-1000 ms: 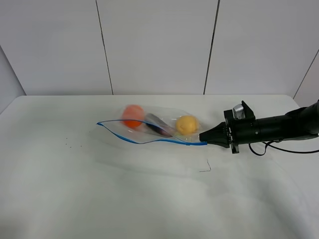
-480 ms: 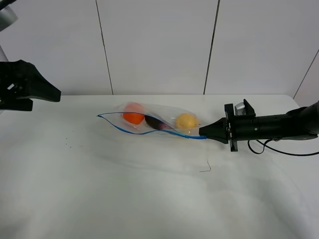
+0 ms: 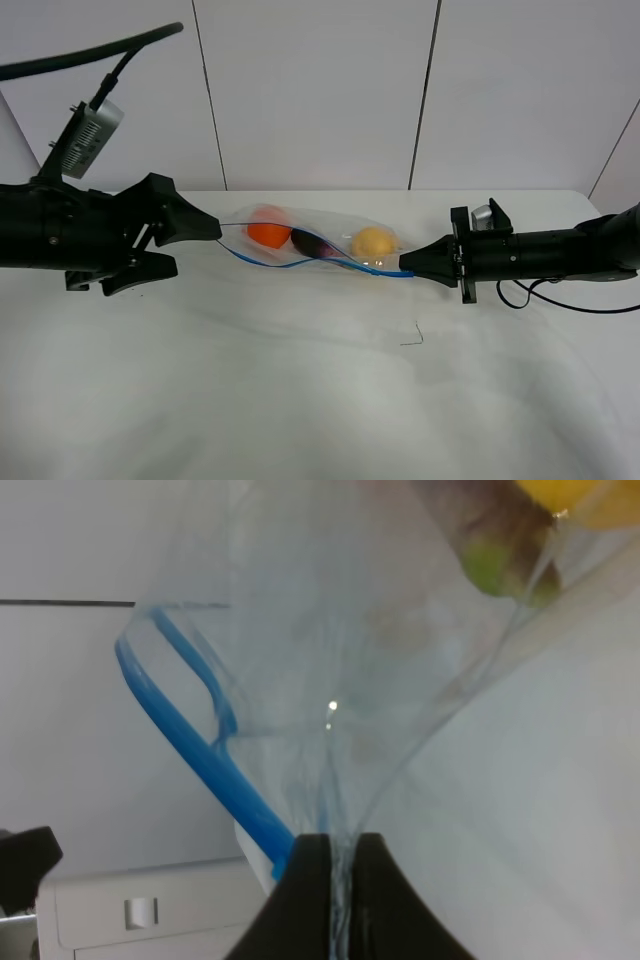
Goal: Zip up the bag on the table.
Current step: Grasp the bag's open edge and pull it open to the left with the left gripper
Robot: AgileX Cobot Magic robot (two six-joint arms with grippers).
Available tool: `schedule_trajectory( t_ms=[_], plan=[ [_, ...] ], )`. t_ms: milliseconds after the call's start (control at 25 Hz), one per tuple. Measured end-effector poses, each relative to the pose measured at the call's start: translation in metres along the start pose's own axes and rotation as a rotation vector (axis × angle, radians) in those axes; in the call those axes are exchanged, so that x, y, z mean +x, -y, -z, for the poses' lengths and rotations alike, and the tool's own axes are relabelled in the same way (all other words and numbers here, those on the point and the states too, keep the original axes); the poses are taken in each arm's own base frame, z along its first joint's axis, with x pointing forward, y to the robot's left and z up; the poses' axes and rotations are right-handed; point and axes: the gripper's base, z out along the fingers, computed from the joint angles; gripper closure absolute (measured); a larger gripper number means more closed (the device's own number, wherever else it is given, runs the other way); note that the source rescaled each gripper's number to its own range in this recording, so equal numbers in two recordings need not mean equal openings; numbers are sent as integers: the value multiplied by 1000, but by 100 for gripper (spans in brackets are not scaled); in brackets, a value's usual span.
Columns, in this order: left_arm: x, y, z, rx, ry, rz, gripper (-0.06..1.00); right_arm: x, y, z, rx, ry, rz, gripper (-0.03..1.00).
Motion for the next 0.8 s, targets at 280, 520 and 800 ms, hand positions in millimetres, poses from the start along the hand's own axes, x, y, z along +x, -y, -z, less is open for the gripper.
schedule_trajectory(
  t_ms=[280,520,800],
  plan=[
    [26,15,-51,-26,-77,95,-6,0,0,0,0,1,0,97],
    [39,53,-104,4,-149,97,-6,0,0,0,0,1,0,97],
    [54,75,-156,8,-204,175,-6,0,0,0,0,1,0,97]
  ],
)
